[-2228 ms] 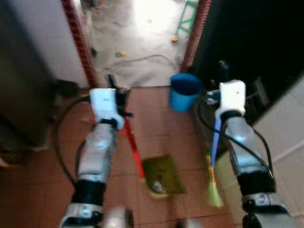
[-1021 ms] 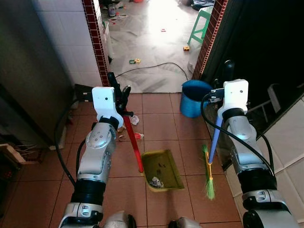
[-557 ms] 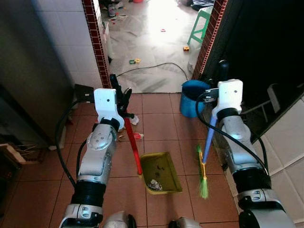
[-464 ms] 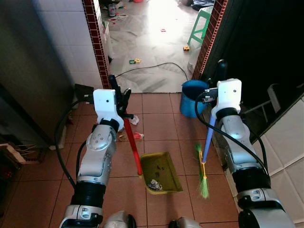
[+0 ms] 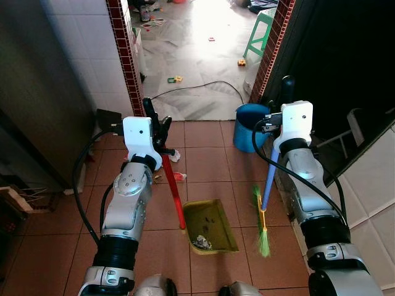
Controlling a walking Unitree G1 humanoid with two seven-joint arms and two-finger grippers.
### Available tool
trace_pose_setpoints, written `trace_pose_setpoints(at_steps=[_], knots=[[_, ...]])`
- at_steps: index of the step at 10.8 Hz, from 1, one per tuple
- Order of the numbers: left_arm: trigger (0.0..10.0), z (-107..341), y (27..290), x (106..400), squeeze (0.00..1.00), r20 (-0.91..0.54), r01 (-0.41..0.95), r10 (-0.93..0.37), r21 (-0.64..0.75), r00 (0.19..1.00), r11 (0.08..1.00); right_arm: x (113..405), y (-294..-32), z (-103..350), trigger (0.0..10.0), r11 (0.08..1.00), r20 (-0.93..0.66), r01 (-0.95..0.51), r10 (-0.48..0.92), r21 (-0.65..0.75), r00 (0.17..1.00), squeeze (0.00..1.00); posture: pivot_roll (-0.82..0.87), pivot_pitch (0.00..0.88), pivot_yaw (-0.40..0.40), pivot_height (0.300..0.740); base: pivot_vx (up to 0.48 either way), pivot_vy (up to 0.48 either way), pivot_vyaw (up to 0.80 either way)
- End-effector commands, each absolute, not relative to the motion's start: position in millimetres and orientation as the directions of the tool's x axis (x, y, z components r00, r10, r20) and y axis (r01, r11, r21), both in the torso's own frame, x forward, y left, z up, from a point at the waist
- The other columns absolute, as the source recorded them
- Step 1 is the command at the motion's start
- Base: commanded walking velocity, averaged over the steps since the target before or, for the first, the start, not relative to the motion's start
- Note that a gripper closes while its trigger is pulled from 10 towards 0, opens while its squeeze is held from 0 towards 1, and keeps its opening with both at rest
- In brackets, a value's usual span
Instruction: Sweep floor
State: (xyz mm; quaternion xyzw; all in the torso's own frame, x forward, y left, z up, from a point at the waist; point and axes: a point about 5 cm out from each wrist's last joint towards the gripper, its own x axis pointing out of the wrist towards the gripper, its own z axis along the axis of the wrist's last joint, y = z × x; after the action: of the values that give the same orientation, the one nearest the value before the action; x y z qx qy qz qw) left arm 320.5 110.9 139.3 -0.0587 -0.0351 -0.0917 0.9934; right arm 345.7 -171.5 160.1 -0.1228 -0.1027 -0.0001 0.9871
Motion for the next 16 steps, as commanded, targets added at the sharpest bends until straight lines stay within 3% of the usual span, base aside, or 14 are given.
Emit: trace_pose_setpoints(at_steps=[1, 4, 8, 13, 16], knots=[[10.0, 157.0, 109.7, 320.5, 0.00, 0.153, 0.196, -0.178, -0.107, 0.972, 0.975, 347.5, -172.4, 173.9, 10.0, 0.967, 0.263, 0.039, 0.029, -0.252, 0.964, 0.00, 0.02, 0.035, -0.015, 0.740, 0.000, 0.000, 0.00], [10.0, 157.9, 113.9, 317.8, 0.00, 0.175, 0.202, -0.179, -0.121, 0.968, 0.972, 344.4, -173.8, 170.4, 10.0, 0.966, 0.253, 0.037, 0.030, -0.254, 0.967, 0.00, 0.00, 0.034, -0.016, 0.740, 0.240, 0.081, -0.45], [10.0, 161.0, 111.7, 320.1, 0.00, 0.185, 0.237, -0.214, -0.110, 0.959, 0.965, 339.3, -174.9, 166.7, 10.0, 0.969, 0.256, 0.050, 0.014, -0.244, 0.967, 0.00, 0.00, 0.007, 0.007, 0.740, 0.419, 0.060, 0.00], [10.0, 164.2, 111.2, 322.9, 0.00, 0.194, 0.250, -0.227, -0.106, 0.954, 0.962, 342.5, -172.9, 169.3, 10.0, 0.969, 0.267, 0.056, 0.011, -0.239, 0.964, 0.00, 0.01, 0.000, 0.010, 0.740, 0.430, 0.000, -0.57], [10.0, 163.8, 111.3, 322.4, 0.00, 0.192, 0.250, -0.225, -0.120, 0.955, 0.961, 344.2, -172.6, 170.8, 10.0, 0.969, 0.272, 0.056, 0.012, -0.241, 0.962, 0.00, 0.00, 0.000, 0.010, 0.740, 0.428, 0.000, 0.00]])
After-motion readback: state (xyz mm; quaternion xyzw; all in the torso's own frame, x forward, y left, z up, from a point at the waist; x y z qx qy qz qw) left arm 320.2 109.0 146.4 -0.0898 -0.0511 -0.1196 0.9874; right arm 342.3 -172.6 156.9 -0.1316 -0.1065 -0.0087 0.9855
